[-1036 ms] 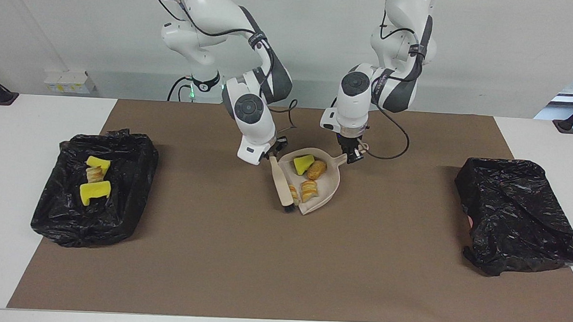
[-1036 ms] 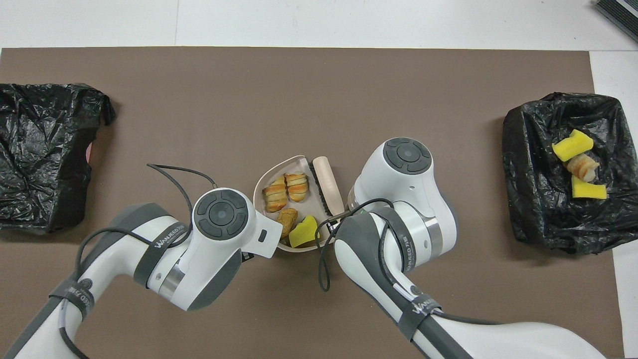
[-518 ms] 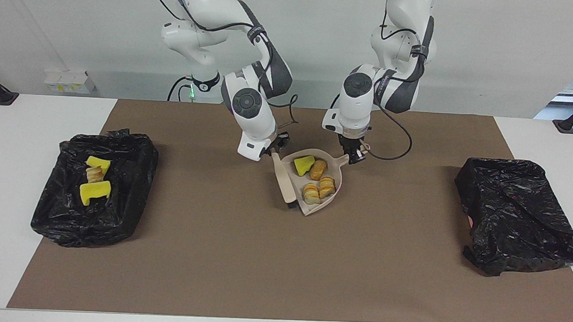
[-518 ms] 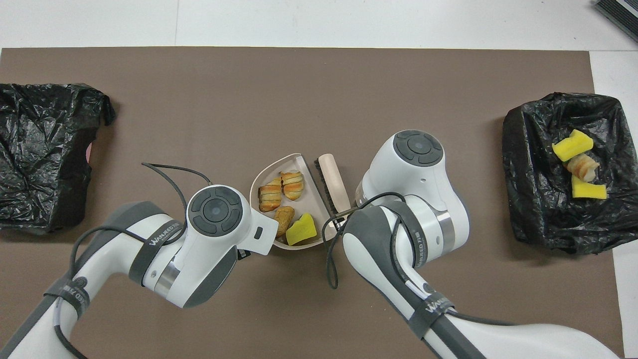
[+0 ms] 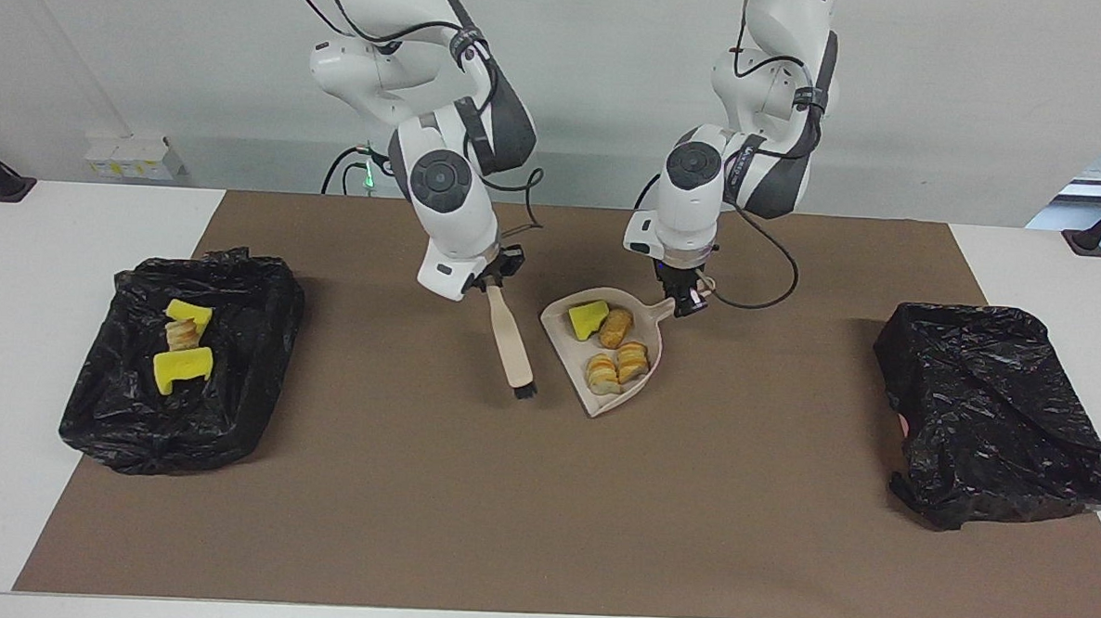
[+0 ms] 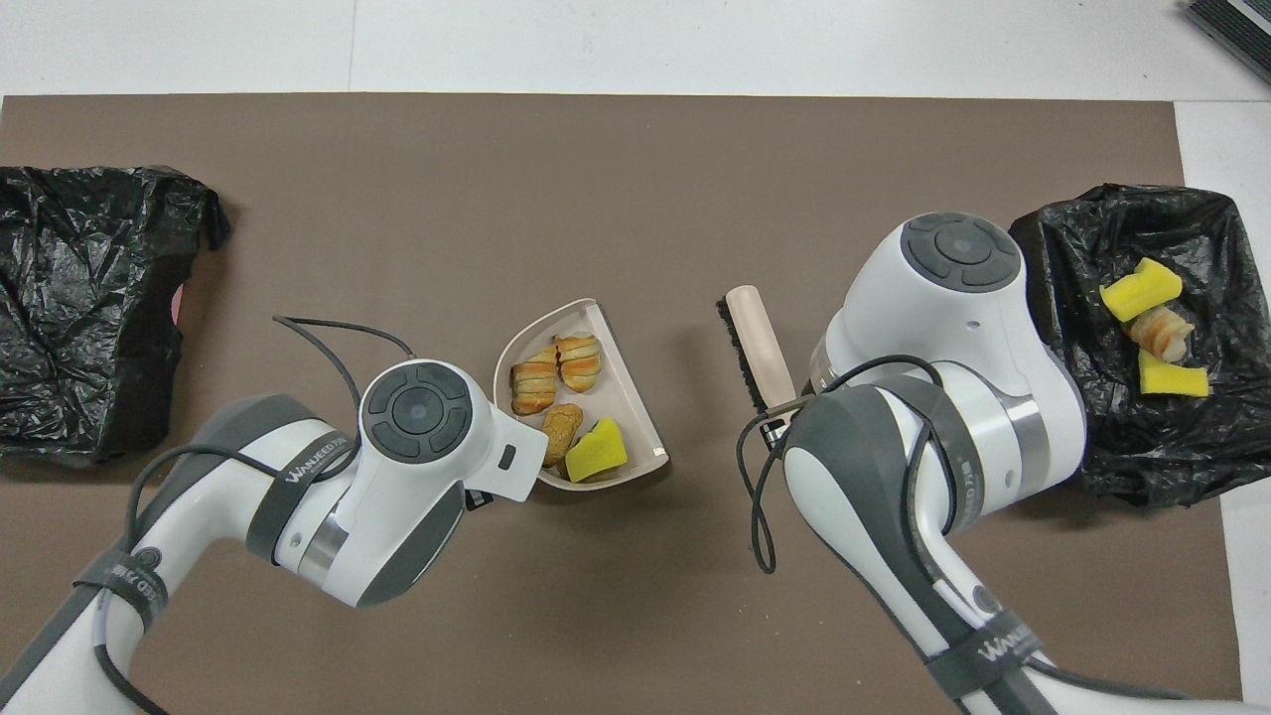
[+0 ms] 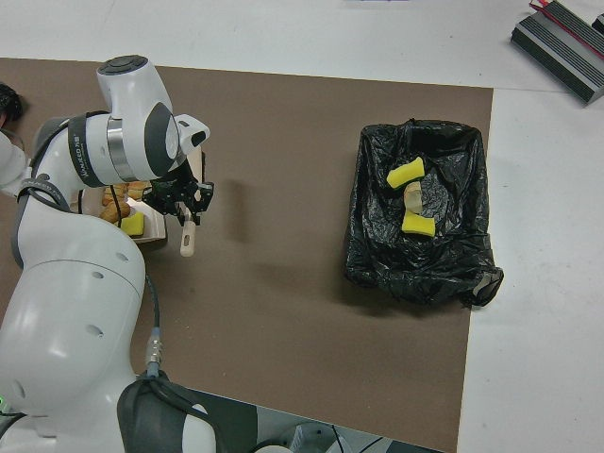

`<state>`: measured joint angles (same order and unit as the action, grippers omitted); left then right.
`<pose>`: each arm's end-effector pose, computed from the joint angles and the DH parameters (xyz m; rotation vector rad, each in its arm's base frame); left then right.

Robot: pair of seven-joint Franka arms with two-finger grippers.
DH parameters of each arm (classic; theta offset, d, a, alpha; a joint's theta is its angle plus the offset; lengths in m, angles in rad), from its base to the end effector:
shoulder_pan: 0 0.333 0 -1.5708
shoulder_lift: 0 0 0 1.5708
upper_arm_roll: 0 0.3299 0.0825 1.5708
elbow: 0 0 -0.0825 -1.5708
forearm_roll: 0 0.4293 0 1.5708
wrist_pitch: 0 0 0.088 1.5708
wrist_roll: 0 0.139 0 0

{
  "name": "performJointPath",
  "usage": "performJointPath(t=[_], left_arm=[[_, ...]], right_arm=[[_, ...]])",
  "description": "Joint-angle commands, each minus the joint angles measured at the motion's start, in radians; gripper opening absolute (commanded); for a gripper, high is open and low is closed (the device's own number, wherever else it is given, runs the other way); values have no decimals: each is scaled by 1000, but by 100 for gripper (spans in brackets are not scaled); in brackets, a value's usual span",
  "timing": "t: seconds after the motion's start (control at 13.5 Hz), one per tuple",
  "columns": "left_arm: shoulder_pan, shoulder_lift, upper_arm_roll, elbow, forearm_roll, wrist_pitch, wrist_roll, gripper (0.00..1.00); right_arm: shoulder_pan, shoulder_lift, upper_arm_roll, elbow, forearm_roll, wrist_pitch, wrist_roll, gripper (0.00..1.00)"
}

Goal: Sweep and dump trash in bin
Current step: 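Carry the loaded dustpan to the nearer black bag with the left gripper, then tip the dustpan with the left gripper to dump trash into the bag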

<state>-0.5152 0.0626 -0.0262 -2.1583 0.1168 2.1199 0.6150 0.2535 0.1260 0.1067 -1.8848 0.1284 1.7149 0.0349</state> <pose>0.4915 -0.2857 0.3162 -2.4948 1.7483 0.1590 0.5478 0.2221 0.3846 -2.9958 -0.4360 0.4828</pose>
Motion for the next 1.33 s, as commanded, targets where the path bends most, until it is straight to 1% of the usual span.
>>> performJointPath(t=[0.0,0.22,0.3,0.44,0.59,0.74,0.89,1.04,1.26], left_arm=[[53,-26,-3,17,12,-12,83,0],[121,-53,-1,54,12,-87,202,0],[165,-55,0,72,12,-95,247,0],[246,-55,0,147,12,-112,375,0],[340,-47,0,221,12,-147,524,0],[424,-40,0,268,15,-146,661,0],[518,-29,0,320,17,-147,756,0],[590,-17,0,354,17,-141,798,0],[696,23,0,423,18,-149,822,0]], right_arm=[[6,-84,14,-146,-19,90,48,0],[10,-95,14,-166,-19,100,103,0],[16,-109,18,-187,-15,121,138,0],[88,-115,18,-224,-7,182,233,0],[172,-95,18,-227,-3,236,369,0],[257,-86,19,-227,0,267,465,0],[332,-69,19,-229,2,279,534,0],[397,-59,19,-250,16,301,621,0],[457,-60,19,-322,66,406,672,0]])
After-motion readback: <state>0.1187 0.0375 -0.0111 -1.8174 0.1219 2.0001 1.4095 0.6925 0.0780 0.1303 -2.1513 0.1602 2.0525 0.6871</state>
